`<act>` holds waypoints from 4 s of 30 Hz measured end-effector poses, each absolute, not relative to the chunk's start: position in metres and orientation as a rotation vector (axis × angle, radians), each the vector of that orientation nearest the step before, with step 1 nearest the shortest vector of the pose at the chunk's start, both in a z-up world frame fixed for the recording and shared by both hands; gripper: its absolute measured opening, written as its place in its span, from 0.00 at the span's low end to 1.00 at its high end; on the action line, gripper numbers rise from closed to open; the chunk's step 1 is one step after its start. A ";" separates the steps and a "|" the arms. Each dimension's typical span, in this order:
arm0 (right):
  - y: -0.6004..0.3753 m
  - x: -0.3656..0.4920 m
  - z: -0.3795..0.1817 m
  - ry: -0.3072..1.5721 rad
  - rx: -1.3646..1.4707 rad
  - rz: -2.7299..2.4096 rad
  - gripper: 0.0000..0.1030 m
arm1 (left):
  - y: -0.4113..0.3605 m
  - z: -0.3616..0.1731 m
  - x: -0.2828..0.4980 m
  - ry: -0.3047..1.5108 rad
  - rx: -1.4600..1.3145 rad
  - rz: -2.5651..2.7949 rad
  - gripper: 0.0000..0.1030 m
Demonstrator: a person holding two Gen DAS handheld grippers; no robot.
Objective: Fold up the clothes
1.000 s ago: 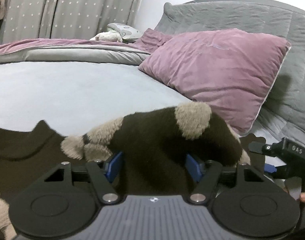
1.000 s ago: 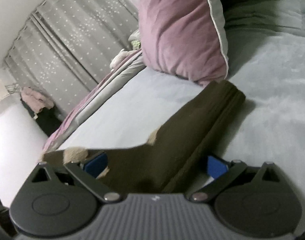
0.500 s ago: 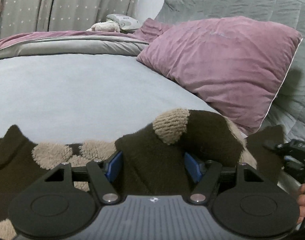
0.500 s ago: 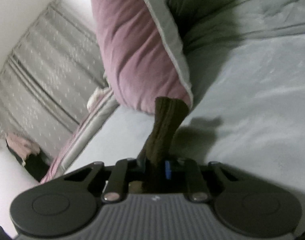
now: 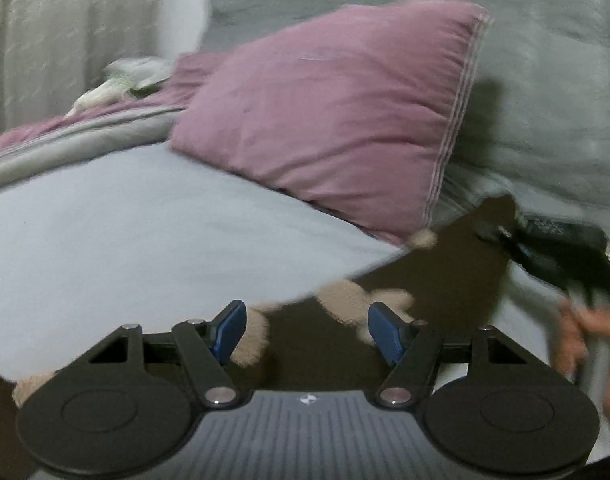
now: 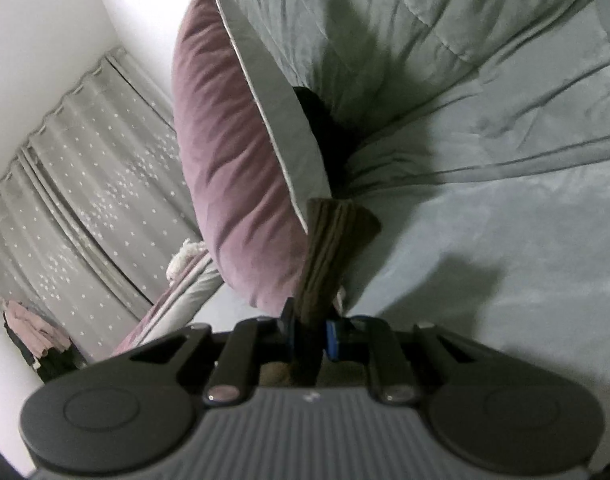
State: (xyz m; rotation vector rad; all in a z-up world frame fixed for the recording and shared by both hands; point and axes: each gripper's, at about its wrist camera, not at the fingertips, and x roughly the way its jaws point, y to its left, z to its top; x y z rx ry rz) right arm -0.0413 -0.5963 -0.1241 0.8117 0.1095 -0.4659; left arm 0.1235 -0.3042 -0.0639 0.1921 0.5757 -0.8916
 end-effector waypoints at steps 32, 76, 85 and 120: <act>-0.609 -0.080 -0.118 0.195 0.695 -0.660 0.27 | -0.471 -0.088 0.091 0.687 0.233 -1.267 0.62; -0.513 -0.008 -0.095 0.455 0.206 -0.381 0.29 | -0.238 -0.081 0.150 0.536 0.255 -0.665 0.61; -0.440 0.014 -0.092 0.533 0.031 -0.160 0.29 | -0.225 -0.109 0.190 0.643 0.156 -0.623 0.65; -0.408 0.013 -0.083 0.641 0.066 0.086 0.46 | -0.179 -0.078 0.151 0.651 0.131 -0.620 0.65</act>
